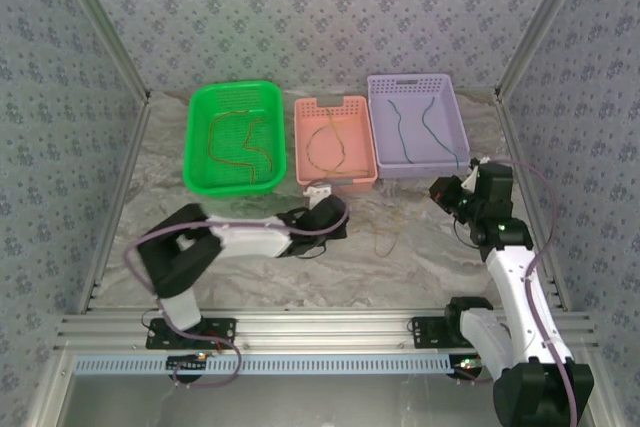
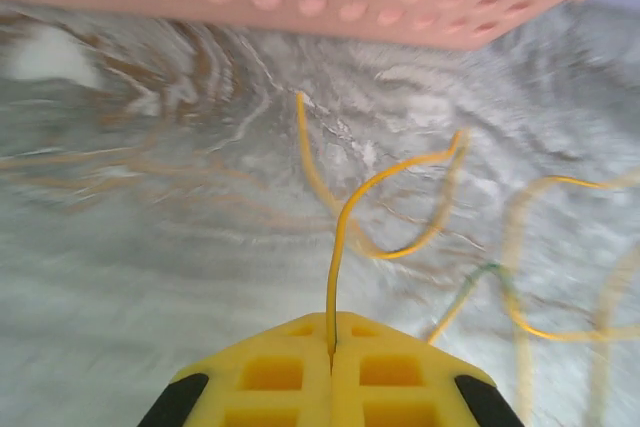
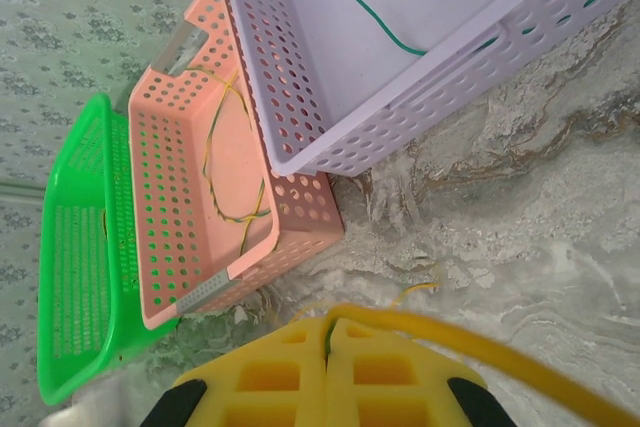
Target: Untangle the cables
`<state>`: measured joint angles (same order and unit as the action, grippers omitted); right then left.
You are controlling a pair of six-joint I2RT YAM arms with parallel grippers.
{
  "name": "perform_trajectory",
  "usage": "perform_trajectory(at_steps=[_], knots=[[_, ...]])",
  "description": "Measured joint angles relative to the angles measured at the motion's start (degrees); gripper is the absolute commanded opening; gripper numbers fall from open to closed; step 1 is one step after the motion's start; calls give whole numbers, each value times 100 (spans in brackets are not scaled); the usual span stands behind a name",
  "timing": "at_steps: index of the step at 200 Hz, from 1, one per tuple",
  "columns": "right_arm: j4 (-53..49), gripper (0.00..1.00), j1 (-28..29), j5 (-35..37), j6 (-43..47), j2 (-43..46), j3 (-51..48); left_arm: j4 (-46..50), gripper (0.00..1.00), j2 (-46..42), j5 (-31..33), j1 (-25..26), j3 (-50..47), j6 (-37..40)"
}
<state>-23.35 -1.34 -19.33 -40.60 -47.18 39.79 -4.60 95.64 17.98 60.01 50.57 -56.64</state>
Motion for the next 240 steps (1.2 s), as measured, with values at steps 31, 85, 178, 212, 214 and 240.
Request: perform_trajectory(at_steps=[31,85,178,212,214,240], knots=[[-136,0,-136,35,0,197,44,66,0,-2159,516,-24,-494,-22],[-398,0,-730,153,-9,289,625,1705,0,-5711,1082,-1460,-769,177],[-999,0,-2096,225,-26,-2,1287,4551,0,-6889,1521,-3530,160,868],[-1128,0,-2326,214,22,-72,1416,4723,0,-6616,1700,-3711,282,1106],[-1128,0,-2328,212,22,-70,1416,4723,0,-6605,1698,-3724,291,1126],[-1169,0,-2323,195,59,-13,1416,4210,0,-6400,1110,-3952,393,1591]])
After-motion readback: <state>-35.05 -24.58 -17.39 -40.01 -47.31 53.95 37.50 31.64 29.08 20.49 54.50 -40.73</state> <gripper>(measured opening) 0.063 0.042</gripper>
